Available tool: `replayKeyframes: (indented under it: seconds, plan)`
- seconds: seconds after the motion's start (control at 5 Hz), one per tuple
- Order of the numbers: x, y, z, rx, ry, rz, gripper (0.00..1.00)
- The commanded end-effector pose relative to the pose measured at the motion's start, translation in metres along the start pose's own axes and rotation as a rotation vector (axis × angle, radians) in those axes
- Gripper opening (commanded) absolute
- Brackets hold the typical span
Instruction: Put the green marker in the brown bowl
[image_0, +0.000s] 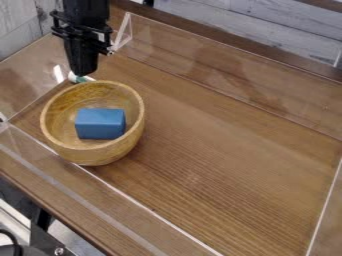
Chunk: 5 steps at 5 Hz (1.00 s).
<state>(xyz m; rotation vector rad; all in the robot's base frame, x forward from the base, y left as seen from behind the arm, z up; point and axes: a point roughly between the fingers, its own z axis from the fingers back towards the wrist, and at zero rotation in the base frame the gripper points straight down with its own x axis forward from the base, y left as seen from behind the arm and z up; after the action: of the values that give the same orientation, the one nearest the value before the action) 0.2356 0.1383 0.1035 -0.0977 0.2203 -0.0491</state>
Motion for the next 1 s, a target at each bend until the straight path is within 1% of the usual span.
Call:
replayKeyframes:
  seconds: [0.0, 0.2, 0.4, 0.6, 0.8]
  plan:
    - [0.0043, 0.0070, 0.0190, 0.034, -0.062, 0.013, 1.00]
    - [0.0049, 0.0073, 0.0208, 0.034, -0.065, 0.010, 0.00]
    - [0.0063, 0.0093, 0.0173, 0.040, -0.055, 0.006, 1.00]
    - [0.0071, 0.0101, 0.0152, 0.043, -0.050, 0.003, 0.00]
    - [0.0076, 0.0105, 0.0170, 0.045, -0.053, -0.002, 0.00]
